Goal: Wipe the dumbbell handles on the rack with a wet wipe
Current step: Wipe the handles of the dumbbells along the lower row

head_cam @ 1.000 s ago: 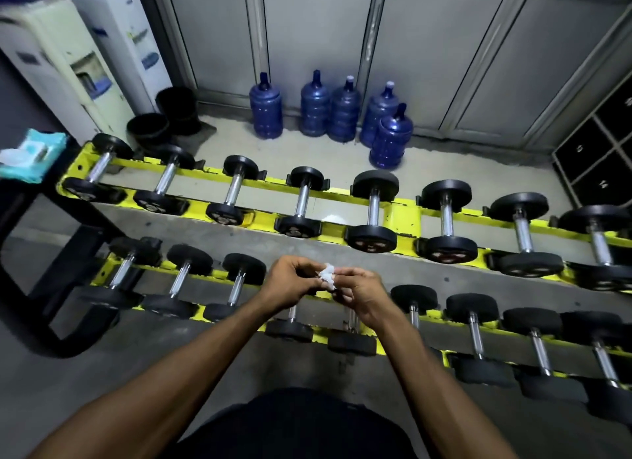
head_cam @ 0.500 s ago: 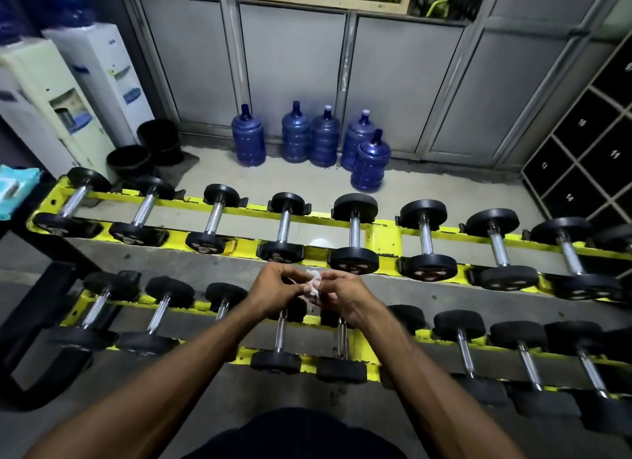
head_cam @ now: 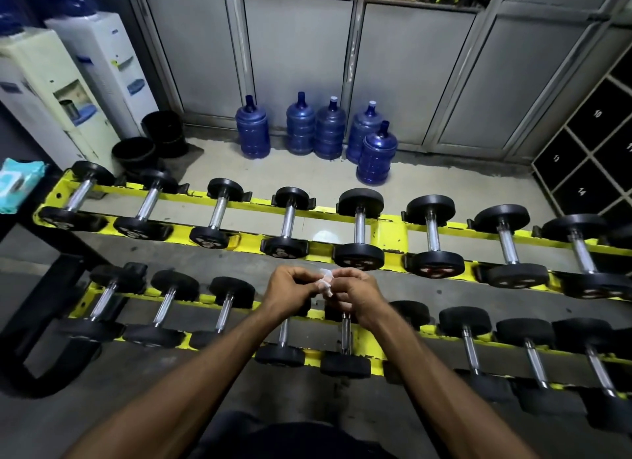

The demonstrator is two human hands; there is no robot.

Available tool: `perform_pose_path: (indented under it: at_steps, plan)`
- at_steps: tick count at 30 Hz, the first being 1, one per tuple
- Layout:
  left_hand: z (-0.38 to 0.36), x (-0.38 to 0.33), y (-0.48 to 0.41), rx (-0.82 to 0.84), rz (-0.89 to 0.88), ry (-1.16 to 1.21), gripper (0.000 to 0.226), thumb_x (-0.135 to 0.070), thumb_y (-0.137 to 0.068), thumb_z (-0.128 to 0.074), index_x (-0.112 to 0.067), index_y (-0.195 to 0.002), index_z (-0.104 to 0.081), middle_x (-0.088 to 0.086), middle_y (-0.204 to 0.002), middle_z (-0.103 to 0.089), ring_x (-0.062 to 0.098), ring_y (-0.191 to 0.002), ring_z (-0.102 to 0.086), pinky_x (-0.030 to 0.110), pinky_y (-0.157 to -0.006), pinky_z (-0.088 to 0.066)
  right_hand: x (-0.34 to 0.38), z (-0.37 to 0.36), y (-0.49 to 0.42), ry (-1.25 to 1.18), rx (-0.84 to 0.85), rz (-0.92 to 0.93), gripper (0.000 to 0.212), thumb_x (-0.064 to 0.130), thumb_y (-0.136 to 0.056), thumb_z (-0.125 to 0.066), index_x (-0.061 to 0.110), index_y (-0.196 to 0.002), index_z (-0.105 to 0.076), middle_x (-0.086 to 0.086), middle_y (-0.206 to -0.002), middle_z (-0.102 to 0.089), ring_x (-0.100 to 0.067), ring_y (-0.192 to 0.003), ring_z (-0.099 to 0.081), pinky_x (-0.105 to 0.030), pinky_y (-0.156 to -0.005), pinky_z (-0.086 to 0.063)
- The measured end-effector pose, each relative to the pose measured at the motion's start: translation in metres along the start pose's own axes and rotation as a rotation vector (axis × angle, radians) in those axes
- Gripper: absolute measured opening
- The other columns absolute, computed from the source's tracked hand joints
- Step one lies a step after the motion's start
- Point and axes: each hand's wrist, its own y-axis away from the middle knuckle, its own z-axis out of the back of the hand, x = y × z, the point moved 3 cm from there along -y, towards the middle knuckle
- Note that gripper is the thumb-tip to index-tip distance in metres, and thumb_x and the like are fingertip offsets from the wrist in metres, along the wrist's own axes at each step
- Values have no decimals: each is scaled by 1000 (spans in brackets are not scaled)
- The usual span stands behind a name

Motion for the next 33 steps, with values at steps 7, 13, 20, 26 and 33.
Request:
perform_pose_path:
  at_steps: [7, 13, 20, 26, 33]
  plan:
    - [5, 8, 2, -80, 192, 211, 2, -12, -83, -79, -13, -84, -78, 28, -92, -71, 34, -75, -64, 49, -76, -55, 6, -7, 13, 164, 128, 261, 20, -2, -87, -68, 2, -106, -73, -15, -100, -75, -28, -93, -72, -31, -77, -58]
    - [29, 10, 5, 83, 273, 334, 29, -10, -81, -80, -13, -108, -71, 20, -100, -74, 36, -92, -68, 56, -89, -54, -2, -27, 22, 168, 103, 289, 22, 4, -82, -76, 4, -104, -73, -12, -98, -75, -24, -91, -73, -31, -74, -58]
    - [36, 18, 12, 255, 255, 343, 13, -5, -90, -68, -5, -102, -72, 16, -93, -73, 24, -86, -68, 47, -94, -55, -25, -30, 27, -55, -34, 227, 15, -5, -82, -71, -2, -96, -68, -16, -88, -73, -27, -80, -71, -34, -71, -61]
    - [27, 25, 6, 339, 283, 246, 8, -19, -91, -71, -17, -98, -74, -1, -78, -74, 8, -72, -69, 39, -85, -54, -26, -16, 34, -41, -40, 193, 15, -1, -87, -67, -2, -102, -69, -13, -89, -74, -18, -73, -69, -26, -64, -55]
    - [-4, 9, -10, 267, 278, 220, 16, 2, -82, -76, -7, -92, -66, 7, -79, -70, 9, -59, -67, 23, -53, -53, -9, 9, 20, 1, -96, 202, 18, -14, -83, -66, 2, -89, -71, -15, -82, -73, -21, -64, -68, -26, -58, -58]
